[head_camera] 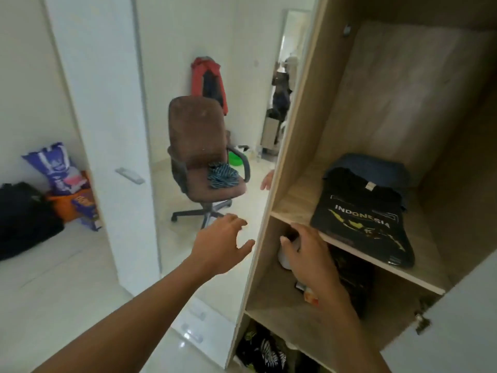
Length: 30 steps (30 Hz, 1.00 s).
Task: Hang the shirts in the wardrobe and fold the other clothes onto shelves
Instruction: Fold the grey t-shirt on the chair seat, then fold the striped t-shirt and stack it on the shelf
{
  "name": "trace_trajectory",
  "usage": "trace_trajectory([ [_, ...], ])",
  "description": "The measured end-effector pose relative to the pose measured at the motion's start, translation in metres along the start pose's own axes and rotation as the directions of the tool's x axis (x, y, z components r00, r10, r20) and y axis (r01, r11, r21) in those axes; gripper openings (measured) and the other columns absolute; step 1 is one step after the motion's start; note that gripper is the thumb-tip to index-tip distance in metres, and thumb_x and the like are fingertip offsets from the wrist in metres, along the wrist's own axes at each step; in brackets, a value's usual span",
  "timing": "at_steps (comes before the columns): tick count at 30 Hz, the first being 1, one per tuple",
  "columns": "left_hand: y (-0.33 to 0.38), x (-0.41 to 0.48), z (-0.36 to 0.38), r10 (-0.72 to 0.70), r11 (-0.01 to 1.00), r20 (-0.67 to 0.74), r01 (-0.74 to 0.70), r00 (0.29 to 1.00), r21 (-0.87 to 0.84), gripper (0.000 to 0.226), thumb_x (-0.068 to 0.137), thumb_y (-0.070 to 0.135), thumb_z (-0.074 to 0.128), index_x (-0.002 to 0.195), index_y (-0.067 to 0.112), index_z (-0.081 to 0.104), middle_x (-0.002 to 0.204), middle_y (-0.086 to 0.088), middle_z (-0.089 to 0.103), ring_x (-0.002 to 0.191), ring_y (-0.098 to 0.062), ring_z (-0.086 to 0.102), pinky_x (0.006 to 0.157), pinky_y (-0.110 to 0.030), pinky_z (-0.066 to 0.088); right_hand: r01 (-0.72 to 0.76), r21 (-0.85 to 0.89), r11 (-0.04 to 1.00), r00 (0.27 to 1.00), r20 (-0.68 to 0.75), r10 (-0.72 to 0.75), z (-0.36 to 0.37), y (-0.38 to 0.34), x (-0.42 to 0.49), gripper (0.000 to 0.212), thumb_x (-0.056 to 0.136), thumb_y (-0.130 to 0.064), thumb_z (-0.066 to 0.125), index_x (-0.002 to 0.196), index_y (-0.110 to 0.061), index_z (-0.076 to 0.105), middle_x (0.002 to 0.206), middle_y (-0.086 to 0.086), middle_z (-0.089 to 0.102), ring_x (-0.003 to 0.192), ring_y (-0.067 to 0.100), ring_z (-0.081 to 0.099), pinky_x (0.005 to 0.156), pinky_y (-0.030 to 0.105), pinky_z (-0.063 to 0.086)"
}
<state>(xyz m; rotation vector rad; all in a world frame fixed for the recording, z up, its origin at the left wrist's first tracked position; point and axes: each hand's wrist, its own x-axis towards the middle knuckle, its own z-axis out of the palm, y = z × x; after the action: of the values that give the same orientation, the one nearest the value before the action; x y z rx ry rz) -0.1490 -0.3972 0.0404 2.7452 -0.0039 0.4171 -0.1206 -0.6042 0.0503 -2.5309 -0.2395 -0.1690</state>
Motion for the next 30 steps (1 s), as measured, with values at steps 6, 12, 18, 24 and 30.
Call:
trace_trajectory([
  [6, -0.139, -0.148, -0.076, -0.386, 0.919, 0.019, 0.382, 0.922, 0.099, 0.061, 0.087, 0.067, 0.054, 0.138, 0.034, 0.049, 0.143, 0.01, 0.052, 0.12, -0.015, 0.057, 0.097, -0.033, 0.048, 0.238, 0.151, 0.959, 0.91, 0.31, -0.275, 0.121, -0.136, -0.073, 0.049, 0.097, -0.054, 0.049, 0.141, -0.031, 0.046, 0.152, -0.006, 0.042, 0.137, 0.018, 0.043, 0.112, 0.038, 0.037],
  [12, -0.244, -0.292, -0.144, -0.699, 0.699, -0.087, 0.704, 0.709, 0.124, 0.061, 0.087, 0.065, 0.054, 0.139, 0.034, 0.047, 0.14, 0.009, 0.051, 0.122, -0.016, 0.056, 0.099, -0.035, 0.047, 0.459, 0.238, 0.856, 0.678, 0.529, -0.51, 0.223, -0.271, -0.151, 0.048, 0.098, -0.052, 0.046, 0.142, -0.031, 0.043, 0.146, -0.005, 0.043, 0.131, 0.016, 0.046, 0.108, 0.034, 0.04],
  [18, -0.311, -0.417, -0.175, -0.892, 0.424, -0.15, 0.904, 0.426, 0.049, 0.056, 0.087, 0.063, 0.054, 0.133, 0.032, 0.053, 0.134, 0.007, 0.055, 0.119, -0.018, 0.057, 0.096, -0.036, 0.049, 0.589, 0.352, 0.728, 0.388, 0.666, -0.637, 0.313, -0.372, -0.225, 0.048, 0.098, -0.05, 0.046, 0.142, -0.031, 0.043, 0.147, -0.005, 0.043, 0.133, 0.016, 0.043, 0.109, 0.032, 0.038],
  [24, -0.374, -0.489, -0.177, -0.982, 0.118, -0.155, 0.993, 0.112, -0.029, 0.05, 0.085, 0.061, 0.055, 0.126, 0.031, 0.056, 0.125, 0.006, 0.059, 0.112, -0.017, 0.059, 0.093, -0.033, 0.05, 0.596, 0.474, 0.649, 0.155, 0.724, -0.672, 0.402, -0.46, -0.26, 0.047, 0.097, -0.049, 0.052, 0.14, -0.031, 0.047, 0.144, -0.007, 0.048, 0.129, 0.015, 0.049, 0.106, 0.035, 0.043],
  [30, -0.457, -0.488, -0.179, -0.992, -0.063, -0.108, 0.996, -0.07, -0.065, 0.041, 0.085, 0.058, 0.053, 0.118, 0.033, 0.059, 0.119, 0.008, 0.063, 0.106, -0.017, 0.061, 0.086, -0.031, 0.051, 0.608, 0.549, 0.573, -0.014, 0.729, -0.684, 0.487, -0.53, -0.242, 0.045, 0.099, -0.043, 0.051, 0.141, -0.028, 0.048, 0.142, -0.005, 0.05, 0.129, 0.017, 0.049, 0.103, 0.036, 0.044],
])
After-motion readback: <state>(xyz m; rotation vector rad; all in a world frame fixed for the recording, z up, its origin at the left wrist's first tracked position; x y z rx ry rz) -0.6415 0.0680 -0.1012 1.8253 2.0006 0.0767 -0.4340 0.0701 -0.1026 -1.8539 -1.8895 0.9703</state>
